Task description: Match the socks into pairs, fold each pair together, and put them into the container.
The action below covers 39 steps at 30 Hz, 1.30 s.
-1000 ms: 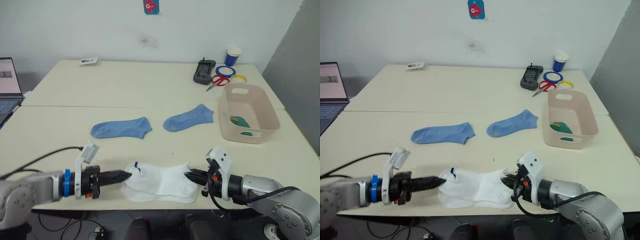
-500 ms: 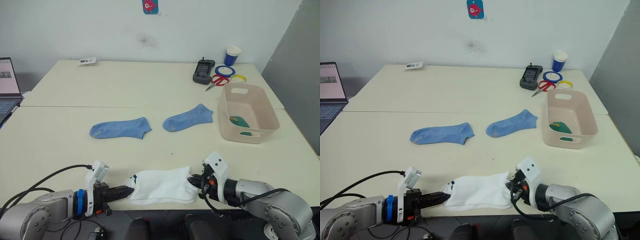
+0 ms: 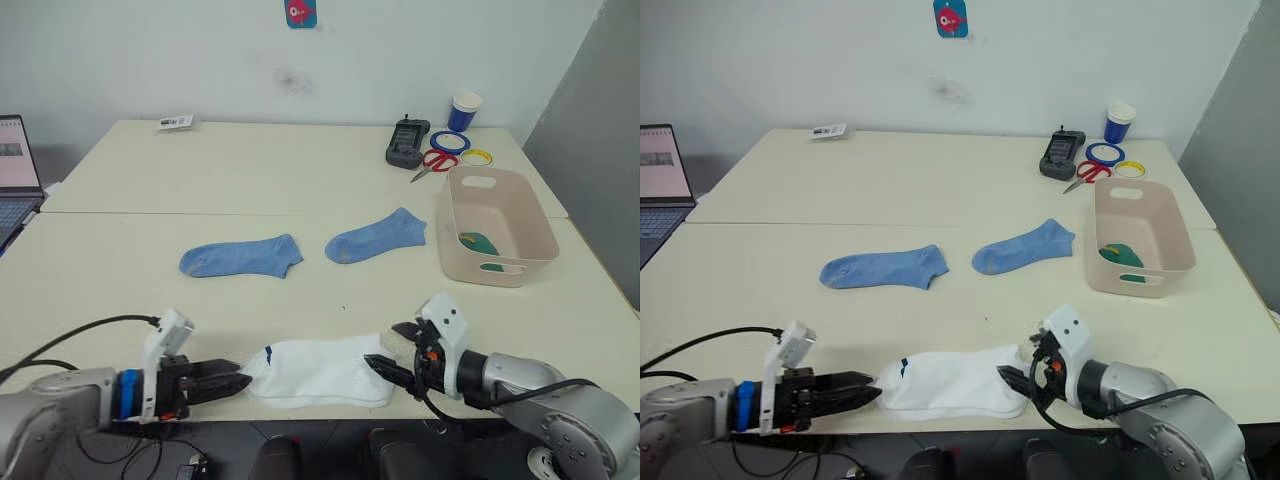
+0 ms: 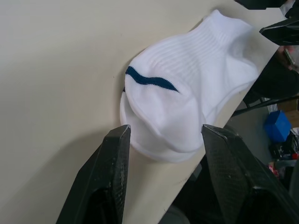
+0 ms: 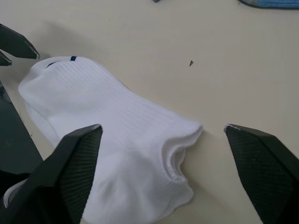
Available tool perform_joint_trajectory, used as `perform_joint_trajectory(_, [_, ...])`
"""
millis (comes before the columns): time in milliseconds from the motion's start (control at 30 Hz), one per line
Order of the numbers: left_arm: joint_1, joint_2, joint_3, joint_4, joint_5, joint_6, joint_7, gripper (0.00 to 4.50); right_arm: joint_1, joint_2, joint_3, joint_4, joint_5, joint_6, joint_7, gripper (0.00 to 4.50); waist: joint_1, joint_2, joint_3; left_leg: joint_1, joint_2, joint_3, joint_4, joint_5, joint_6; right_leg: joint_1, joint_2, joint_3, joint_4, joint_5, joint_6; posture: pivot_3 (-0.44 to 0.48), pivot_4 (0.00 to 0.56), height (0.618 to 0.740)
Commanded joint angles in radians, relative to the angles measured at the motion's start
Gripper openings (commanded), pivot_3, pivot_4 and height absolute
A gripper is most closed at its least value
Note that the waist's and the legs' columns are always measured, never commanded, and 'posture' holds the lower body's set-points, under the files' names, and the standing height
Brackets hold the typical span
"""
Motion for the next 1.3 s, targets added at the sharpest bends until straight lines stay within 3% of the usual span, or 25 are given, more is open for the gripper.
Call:
perform_joint_trajectory(33, [-0.033,-0.001,-0.017,0.040,0.007,0.010,0.015,2.32,0.017,-0.016,-0.004,-0.031,-0.015,-0.042,-0.008,4.48,0.000,0.001,0.001,0.000,0.000,0.001,0.000,0.000,0.000,0.000,0.000,0.001,0.000,0.000,0.000,0.000,0.150,0.732])
perform_joint_trajectory(367, [-0.068,-0.095,-0.212,0.003,0.084,-0.016,0.116,2.32,0.096,-0.045,0.138,0.032,-0.134,-0.070,-0.057,4.48,0.001,0.001,-0.002,0.000,0.000,0.001,0.000,0.000,0.000,0.000,-0.001,0.001,-0.001,0.000,0.000,0.000,0.150,0.732])
perform_joint_trajectory(400, [-0.068,-0.097,-0.228,0.004,0.093,-0.023,0.118,2.32,0.105,-0.045,0.145,0.037,-0.142,-0.078,-0.059,4.31,0.001,0.001,-0.004,0.000,0.000,0.001,0.000,0.000,0.000,0.001,-0.001,0.001,-0.001,0.000,0.000,0.000,0.150,0.732])
perform_joint_trajectory(533, [-0.060,-0.111,-0.276,-0.001,0.111,-0.038,0.123,2.32,0.122,-0.048,0.159,0.030,-0.150,-0.100,-0.044,3.14,0.003,0.003,-0.008,0.000,-0.001,0.002,-0.001,0.000,0.000,0.001,-0.001,0.001,-0.003,0.000,0.000,0.000,0.150,0.732])
perform_joint_trajectory(633, [-0.065,-0.128,-0.294,0.005,0.124,-0.057,0.128,1.68,0.112,-0.058,0.161,0.029,-0.155,-0.106,-0.035,2.09,0.003,0.006,-0.010,0.000,-0.001,0.002,-0.001,0.000,0.000,0.001,-0.001,0.001,-0.003,0.000,0.000,0.000,0.150,0.732])
perform_joint_trajectory(800, [-0.099,-0.167,-0.274,0.027,0.109,-0.067,0.135,0.11,0.094,-0.062,0.149,0.017,-0.151,-0.123,-0.027,0.27,0.005,0.007,-0.011,0.000,-0.001,0.002,-0.001,0.000,0.000,0.001,-0.001,0.002,-0.004,0.000,0.000,0.000,0.150,0.732])
perform_joint_trajectory(833, [-0.106,-0.174,-0.268,0.031,0.107,-0.067,0.138,0.00,0.091,-0.060,0.146,0.016,-0.152,-0.126,-0.026,0.01,0.006,0.007,-0.011,0.000,-0.001,0.002,-0.001,0.000,0.000,0.001,-0.001,0.002,-0.004,0.000,0.000,0.000,0.150,0.732])
perform_joint_trajectory(1033, [-0.213,-0.222,-0.237,0.066,0.087,-0.051,0.165,0.00,0.028,-0.030,0.112,0.018,-0.142,-0.109,-0.036,0.01,0.011,0.005,-0.009,0.000,-0.001,0.001,-0.001,0.000,0.000,0.001,-0.001,0.001,-0.004,0.000,0.001,0.000,0.150,0.732])
perform_joint_trajectory(1100, [-0.339,-0.253,-0.240,0.137,0.112,-0.072,0.193,0.00,-0.027,-0.011,0.091,0.044,-0.148,-0.102,-0.050,0.01,0.015,0.003,-0.008,-0.001,-0.001,0.001,-0.001,0.000,0.000,0.001,0.000,0.000,-0.004,0.000,0.001,0.000,0.150,0.732])
perform_joint_trajectory(1300, [-0.514,-0.288,-0.349,0.306,0.234,-0.144,0.185,0.00,-0.150,0.010,0.113,0.200,-0.221,-0.124,-0.082,0.01,0.015,0.000,-0.006,-0.001,-0.001,0.002,-0.001,0.000,0.000,0.001,0.001,0.002,-0.005,0.001,0.002,0.000,0.150,0.732])
